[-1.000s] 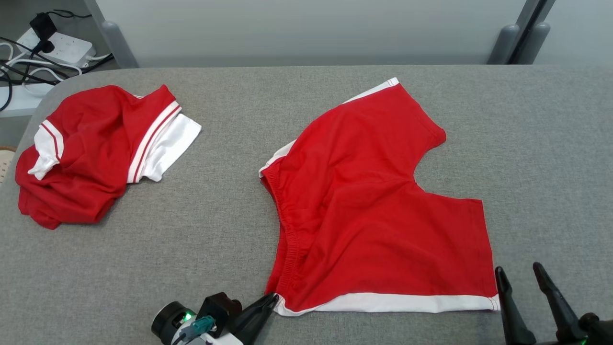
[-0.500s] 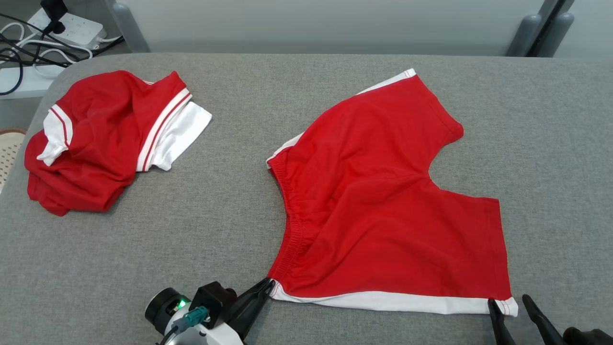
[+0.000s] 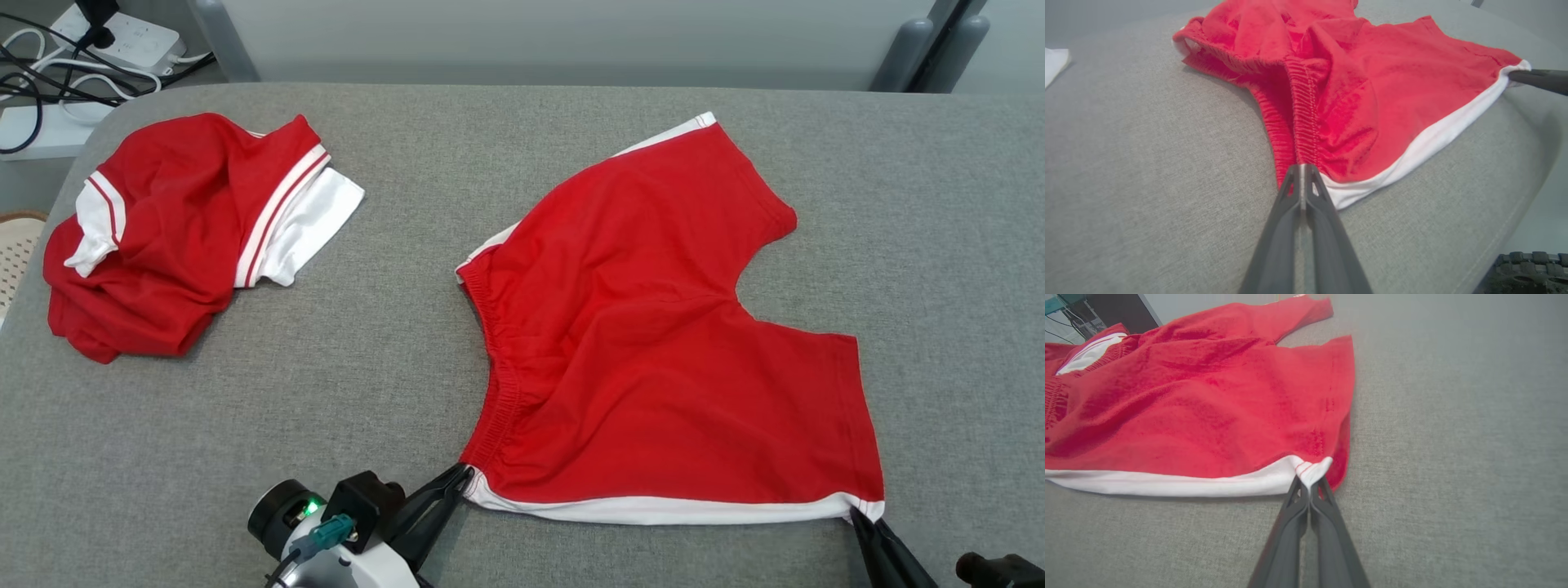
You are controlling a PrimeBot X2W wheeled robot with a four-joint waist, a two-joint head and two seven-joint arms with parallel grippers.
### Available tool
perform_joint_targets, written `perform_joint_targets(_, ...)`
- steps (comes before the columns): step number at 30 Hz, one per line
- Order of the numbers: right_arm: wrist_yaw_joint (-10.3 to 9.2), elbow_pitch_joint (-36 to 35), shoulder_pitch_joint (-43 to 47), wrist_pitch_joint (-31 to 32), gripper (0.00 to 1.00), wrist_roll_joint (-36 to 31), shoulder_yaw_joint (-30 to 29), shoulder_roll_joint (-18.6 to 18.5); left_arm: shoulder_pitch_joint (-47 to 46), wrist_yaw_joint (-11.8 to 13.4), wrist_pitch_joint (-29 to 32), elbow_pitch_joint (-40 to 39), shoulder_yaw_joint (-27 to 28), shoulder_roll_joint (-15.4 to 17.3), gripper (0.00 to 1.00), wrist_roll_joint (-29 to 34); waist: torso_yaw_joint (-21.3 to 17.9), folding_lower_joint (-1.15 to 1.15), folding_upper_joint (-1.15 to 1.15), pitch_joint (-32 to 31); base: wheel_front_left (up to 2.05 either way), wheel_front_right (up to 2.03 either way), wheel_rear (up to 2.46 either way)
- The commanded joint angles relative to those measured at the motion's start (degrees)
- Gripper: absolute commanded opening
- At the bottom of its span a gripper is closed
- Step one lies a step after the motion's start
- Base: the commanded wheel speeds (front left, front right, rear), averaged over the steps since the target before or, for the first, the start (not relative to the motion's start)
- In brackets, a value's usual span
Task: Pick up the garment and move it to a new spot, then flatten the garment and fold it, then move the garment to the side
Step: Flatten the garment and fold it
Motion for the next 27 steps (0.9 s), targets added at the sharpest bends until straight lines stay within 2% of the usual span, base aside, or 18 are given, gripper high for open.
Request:
perform_joint_targets(1, 0.0, -2.2, -0.3, -0.8, 0.0, 0.1, 0.9, -1.7, -1.7, 0.7, 0.1, -2.1, 2.1, 1.8, 0.0, -0.6, 0.0, 0.0, 0.0, 0.0, 0.0, 0.0, 0.0)
perform_joint_targets(9, 0.0, -5.6, 4.4, -0.8, 0.0, 5.5, 5.2, -6.8, 0.6, 1.2, 7.9, -10.2, 2.1, 5.9, 0.0, -2.5, 0.4, 0.0, 0.0, 1.4, 0.0, 0.0, 0.0)
perform_joint_targets(18, 0.0, -9.3, 7.3, -0.8, 0.0, 9.3, 6.0, -11.4, 5.0, 4.9, 20.9, -24.9, 2.7, 12.0, 0.0, -5.3, 0.8, 0.0, 0.0, 2.1, 0.0, 0.0, 0.0)
perform_joint_targets(22, 0.0, -12.5, 8.4, -0.8, 0.0, 9.2, 3.3, -11.2, 5.9, 6.3, 21.4, -30.9, 4.8, 12.7, 0.0, -7.6, 0.7, 0.0, 0.0, 1.8, 0.0, 0.0, 0.0)
perform_joint_targets(27, 0.0, -15.6, 8.1, -0.8, 0.0, 8.3, 0.7, -10.8, 5.4, 5.0, 19.5, -33.8, 6.2, 12.4, 0.0, -10.1, 0.6, 0.0, 0.0, 1.0, 0.0, 0.0, 0.0)
